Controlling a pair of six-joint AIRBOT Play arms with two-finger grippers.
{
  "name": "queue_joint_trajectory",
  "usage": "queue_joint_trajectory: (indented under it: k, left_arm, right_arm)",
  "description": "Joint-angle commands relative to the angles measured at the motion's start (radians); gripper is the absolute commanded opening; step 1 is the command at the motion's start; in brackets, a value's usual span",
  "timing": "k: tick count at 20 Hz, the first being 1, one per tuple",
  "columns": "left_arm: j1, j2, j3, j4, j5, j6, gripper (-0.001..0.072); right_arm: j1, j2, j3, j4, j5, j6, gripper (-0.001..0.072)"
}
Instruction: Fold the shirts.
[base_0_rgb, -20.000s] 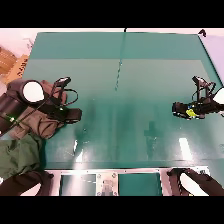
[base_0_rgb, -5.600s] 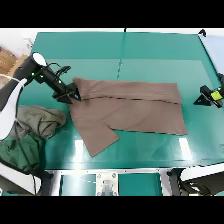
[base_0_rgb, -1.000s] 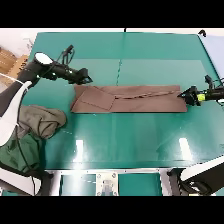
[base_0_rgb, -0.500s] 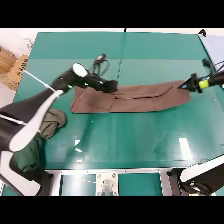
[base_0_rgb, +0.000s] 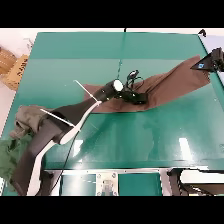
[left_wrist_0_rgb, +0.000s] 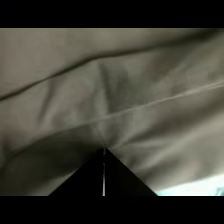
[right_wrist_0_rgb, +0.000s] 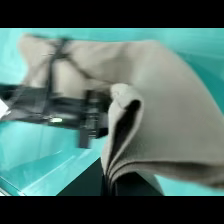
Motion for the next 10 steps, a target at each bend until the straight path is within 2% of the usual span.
queue_joint_trajectory:
  k: [1, 5, 10]
  left_arm:
    - [-0.014, -0.074, 0.076, -0.077, -0.023, -0.013, 0.0023]
    - [0.102, 0.004, 0.077, -0.047, -0.265, -0.001, 0.0022]
    - [0.325, 0.229, 0.077, 0.240, -0.536, -0.037, 0.0023]
  right_arm:
    - [0.015, 0.031, 0.002, 0.010, 0.011, 0.004, 0.0017]
    - [0.016, 0.031, 0.001, 0.013, 0.010, 0.005, 0.0018]
    - [0.150, 0.031, 0.000, 0.029, -0.028, 0.086, 0.0018]
